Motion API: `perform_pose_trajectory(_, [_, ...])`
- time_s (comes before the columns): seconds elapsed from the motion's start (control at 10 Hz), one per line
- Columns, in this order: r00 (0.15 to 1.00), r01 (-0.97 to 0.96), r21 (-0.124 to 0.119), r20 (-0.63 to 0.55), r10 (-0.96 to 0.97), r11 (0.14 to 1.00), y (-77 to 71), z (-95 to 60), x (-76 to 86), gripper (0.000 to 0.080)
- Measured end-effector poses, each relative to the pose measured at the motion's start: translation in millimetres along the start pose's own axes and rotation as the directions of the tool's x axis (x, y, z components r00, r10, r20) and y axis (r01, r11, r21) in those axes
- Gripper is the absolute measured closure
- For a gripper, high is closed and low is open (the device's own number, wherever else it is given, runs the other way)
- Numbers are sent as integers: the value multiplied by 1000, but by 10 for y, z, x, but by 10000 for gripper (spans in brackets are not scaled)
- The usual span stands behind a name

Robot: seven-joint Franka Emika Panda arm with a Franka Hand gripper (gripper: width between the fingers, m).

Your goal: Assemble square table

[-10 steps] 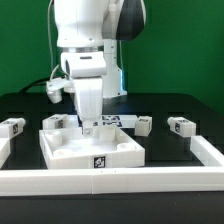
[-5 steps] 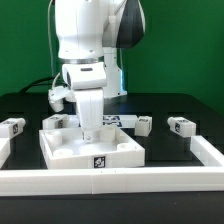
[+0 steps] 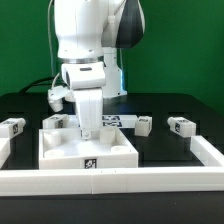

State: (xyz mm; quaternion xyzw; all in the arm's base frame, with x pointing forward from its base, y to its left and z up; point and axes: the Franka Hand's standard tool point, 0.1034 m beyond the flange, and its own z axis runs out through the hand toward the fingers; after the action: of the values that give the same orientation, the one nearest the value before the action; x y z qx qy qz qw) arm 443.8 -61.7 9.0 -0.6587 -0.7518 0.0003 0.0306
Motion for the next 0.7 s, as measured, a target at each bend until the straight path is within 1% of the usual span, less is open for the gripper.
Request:
perform_pose_trajectory(0.5, [1000, -4, 0, 0, 4, 1000, 2, 0, 5, 739])
perform_pose_trajectory(0.6, [998, -66, 0, -3, 66, 998, 24, 4, 79, 739])
perform_pose_trajectory(0.7, [996, -90, -8, -9, 90, 996, 71, 9, 208, 739])
